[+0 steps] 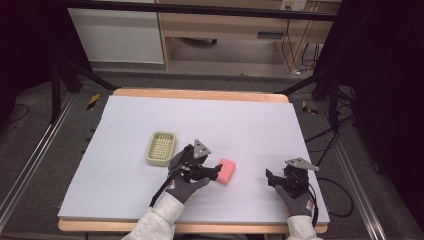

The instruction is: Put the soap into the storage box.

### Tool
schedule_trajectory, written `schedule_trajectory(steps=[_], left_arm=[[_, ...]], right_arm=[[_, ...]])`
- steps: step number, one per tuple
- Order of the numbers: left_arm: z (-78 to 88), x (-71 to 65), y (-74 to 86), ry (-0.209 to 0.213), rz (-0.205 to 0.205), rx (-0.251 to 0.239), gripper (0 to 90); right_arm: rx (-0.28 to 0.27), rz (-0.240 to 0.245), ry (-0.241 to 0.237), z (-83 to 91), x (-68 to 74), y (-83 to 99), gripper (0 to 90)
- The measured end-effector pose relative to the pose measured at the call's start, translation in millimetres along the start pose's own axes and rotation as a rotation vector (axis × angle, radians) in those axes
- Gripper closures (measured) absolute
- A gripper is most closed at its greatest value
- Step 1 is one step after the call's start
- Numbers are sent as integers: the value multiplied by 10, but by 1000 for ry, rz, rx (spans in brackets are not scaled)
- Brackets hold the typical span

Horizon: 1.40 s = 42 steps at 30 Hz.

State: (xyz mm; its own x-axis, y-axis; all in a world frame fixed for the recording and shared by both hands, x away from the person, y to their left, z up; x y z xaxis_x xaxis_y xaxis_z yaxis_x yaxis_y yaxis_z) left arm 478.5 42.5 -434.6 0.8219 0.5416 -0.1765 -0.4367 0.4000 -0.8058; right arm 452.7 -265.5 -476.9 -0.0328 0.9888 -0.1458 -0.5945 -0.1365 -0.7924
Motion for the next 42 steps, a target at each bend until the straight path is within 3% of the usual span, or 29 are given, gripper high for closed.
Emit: schedule_trajectory(steps=[19,42], left_arm=[[-258,-97,-6,35,-10,41,241],[-549,-92,35,28,-4,117,229]], right_arm=[[9,-1,7,-4,-8,5,148],[15,-2,7,-10,-2,6,148]])
Point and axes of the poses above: each handheld gripper's, and its own axes: z roughly backward along the jaws, y roughly out of its underside, x roughly to its left, the point moved 1 cm from there along -z, roughly forward along the jaws, and after that the axes turned 15 degrees about y, right-handed, at the moved point
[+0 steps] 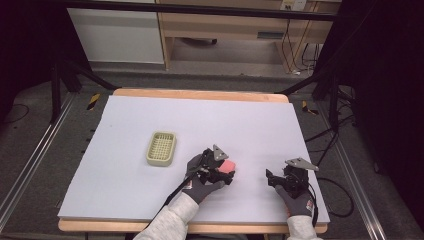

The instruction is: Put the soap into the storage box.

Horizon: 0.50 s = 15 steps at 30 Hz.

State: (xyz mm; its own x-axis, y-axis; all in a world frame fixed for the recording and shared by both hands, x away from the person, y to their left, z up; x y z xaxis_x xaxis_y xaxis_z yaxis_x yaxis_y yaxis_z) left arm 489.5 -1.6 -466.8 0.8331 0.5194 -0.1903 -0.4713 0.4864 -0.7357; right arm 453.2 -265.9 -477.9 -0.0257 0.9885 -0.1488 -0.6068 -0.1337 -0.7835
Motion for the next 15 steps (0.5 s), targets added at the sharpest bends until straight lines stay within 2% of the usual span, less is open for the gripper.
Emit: schedule_trajectory(steps=[15], left_arm=[[-141,20,31,0,19,45,257]], right_arm=[[4,1,3,-6,8,1,148]])
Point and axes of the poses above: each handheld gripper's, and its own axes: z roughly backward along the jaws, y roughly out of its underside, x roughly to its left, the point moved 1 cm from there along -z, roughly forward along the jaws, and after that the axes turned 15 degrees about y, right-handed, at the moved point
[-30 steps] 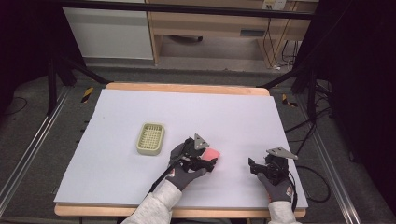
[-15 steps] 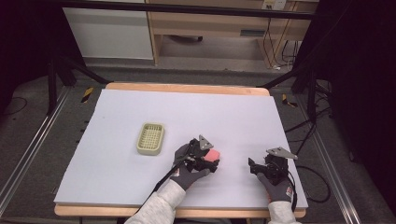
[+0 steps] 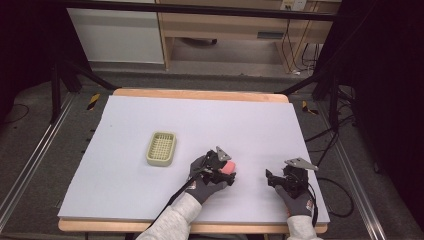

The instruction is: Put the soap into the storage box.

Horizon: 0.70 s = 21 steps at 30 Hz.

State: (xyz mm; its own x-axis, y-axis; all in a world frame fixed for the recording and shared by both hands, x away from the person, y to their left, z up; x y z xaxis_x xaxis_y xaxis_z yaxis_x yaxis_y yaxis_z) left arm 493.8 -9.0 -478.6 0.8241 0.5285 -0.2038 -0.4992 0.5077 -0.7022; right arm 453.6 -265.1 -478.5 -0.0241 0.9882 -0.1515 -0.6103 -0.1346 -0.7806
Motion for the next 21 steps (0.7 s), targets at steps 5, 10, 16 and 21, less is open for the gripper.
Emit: schedule_trajectory(steps=[5,10,16,21], left_arm=[[29,-15,11,1,-2,9,331],[54,-1,22,9,2,18,365],[53,3,-2,16,0,32,363],[9,25,-27,11,-6,48,334]], right_arm=[[-1,2,1,0,1,0,148],[1,-1,3,1,-2,-1,148],[3,0,1,0,2,1,148],[2,4,-1,-3,5,1,147]])
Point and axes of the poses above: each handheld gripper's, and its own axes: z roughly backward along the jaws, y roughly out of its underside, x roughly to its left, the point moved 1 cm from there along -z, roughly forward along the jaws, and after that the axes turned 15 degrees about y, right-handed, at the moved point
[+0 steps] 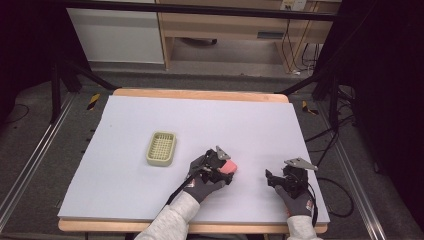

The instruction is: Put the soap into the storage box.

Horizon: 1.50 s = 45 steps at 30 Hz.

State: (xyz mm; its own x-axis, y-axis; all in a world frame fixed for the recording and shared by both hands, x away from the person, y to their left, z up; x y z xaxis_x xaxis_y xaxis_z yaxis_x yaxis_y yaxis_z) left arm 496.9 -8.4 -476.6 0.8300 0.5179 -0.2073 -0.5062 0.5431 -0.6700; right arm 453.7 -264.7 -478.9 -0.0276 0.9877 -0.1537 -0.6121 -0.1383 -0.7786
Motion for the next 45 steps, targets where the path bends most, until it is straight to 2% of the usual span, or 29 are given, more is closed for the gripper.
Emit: schedule_trajectory(steps=[4,12,21,28,36,45], left_arm=[[-39,24,2,15,3,19,332],[-37,15,-16,7,-8,45,370],[-4,15,-18,0,-9,43,372],[170,13,-40,1,-20,18,372],[410,79,3,-1,-5,-5,372],[606,150,54,-9,6,-27,372]], right_arm=[[0,1,-1,-1,0,0,147],[4,1,1,1,3,0,148],[4,2,0,2,3,0,148],[7,-5,1,4,12,-3,147],[3,-2,3,3,10,-3,147],[-7,1,9,3,18,-3,141]])
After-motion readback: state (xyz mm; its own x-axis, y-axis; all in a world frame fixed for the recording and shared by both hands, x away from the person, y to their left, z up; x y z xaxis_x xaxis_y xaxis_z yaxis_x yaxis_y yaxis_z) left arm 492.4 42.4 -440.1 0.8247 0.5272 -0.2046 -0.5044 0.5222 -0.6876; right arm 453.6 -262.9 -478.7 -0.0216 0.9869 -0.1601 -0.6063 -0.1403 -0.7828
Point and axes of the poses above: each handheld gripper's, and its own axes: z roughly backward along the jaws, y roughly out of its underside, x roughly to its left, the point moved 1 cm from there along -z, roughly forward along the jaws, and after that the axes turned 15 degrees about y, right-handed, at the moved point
